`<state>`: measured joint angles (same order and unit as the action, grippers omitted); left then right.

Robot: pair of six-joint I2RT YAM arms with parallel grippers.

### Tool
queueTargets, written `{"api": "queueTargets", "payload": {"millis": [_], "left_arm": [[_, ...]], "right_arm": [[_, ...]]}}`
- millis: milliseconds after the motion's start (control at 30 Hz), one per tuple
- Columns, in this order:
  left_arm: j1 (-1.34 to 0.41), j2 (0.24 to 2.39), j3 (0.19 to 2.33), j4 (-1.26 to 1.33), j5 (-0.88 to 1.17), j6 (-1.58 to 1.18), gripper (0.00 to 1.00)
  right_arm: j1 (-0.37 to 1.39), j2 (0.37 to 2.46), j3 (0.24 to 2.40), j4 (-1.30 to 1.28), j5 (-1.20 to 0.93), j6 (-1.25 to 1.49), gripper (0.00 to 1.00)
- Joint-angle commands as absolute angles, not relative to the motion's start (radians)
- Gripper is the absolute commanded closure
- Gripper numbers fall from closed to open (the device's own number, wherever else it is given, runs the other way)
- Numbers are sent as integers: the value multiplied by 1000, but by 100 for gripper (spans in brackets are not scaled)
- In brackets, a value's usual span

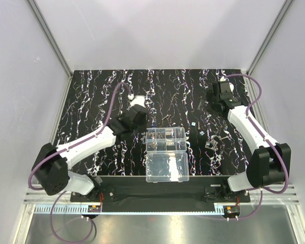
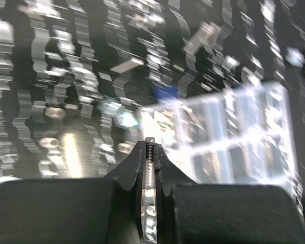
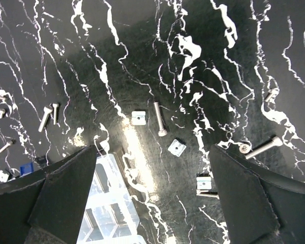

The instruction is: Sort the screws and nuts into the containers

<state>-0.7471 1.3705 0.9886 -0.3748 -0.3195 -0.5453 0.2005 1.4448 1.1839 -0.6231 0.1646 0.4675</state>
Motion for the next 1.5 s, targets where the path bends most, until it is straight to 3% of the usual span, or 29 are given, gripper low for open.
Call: {"api": "queueTargets", "payload": {"millis": [0,533,867,1000,1100,1133,1200,1333,1467], "left_arm": [[-840,1437,1014,-284,-302,-601,96],[-1031,1620,1058,-212,-301,-649,93],[-1028,1594,1068,-247,-422,-643,77],[-1028,1598,1091,-277,-417,-624,63],[-1014,1563,1143,-316,-457,-577,45],[-999,1542,1169,-316,-450,-542,33],[-924,1532,1186,-290,-373,-505,25],[-781,1557,1210,-218,-209,-430,23],[-715,1664,1290,-203,-108,-252,31]], "right_arm": [[198,1439,1174,-598,118,480,0],[198,1413,1129,-565,109,460,0],[198,1411,1150,-571,109,460,0],[198,1416,1160,-581,104,456,0],[198,1407,1157,-574,104,449,0],[198,1404,1154,-569,104,451,0],[198,1402,1152,-561,100,452,0],[198,1420,1157,-558,87,453,0],[198,1431,1163,-563,106,451,0]]}}
